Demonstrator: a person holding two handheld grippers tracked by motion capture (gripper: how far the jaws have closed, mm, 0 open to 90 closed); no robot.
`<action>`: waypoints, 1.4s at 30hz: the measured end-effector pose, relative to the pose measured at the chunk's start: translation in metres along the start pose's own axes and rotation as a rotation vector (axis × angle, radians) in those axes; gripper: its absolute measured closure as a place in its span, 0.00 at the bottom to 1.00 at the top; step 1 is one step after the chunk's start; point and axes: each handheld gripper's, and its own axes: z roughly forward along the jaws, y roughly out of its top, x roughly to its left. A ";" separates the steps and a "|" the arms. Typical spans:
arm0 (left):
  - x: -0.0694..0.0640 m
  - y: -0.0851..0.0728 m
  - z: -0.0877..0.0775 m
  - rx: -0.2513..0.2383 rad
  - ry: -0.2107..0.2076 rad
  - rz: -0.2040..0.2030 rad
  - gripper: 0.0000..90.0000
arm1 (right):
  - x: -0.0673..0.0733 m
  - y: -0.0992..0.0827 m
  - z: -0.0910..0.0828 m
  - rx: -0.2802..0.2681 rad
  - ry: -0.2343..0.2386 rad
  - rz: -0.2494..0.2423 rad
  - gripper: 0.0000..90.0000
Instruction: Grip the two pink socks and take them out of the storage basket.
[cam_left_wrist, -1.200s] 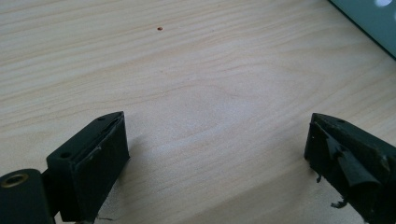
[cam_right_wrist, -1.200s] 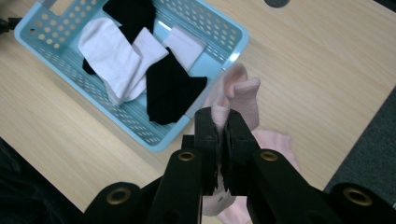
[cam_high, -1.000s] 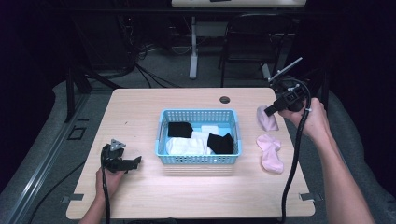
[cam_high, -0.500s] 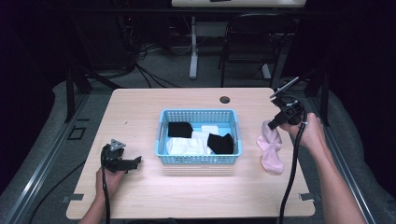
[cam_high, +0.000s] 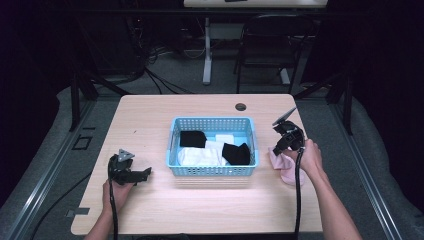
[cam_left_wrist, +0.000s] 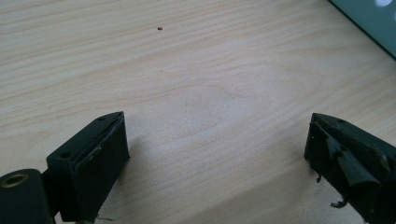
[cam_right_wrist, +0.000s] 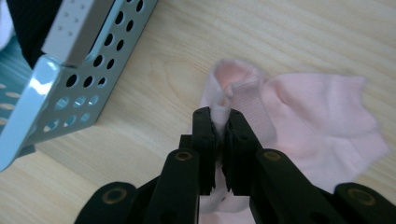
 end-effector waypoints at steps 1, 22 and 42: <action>0.000 0.000 0.000 0.000 0.000 0.001 0.07 | -0.001 0.000 0.004 0.012 0.008 -0.002 0.86; 0.000 0.000 0.000 -0.001 0.001 -0.002 0.07 | 0.002 -0.022 -0.056 -0.146 0.022 0.001 0.06; 0.000 0.000 0.000 0.003 0.000 -0.001 0.07 | 0.007 -0.086 -0.090 -0.187 -0.019 -0.043 0.00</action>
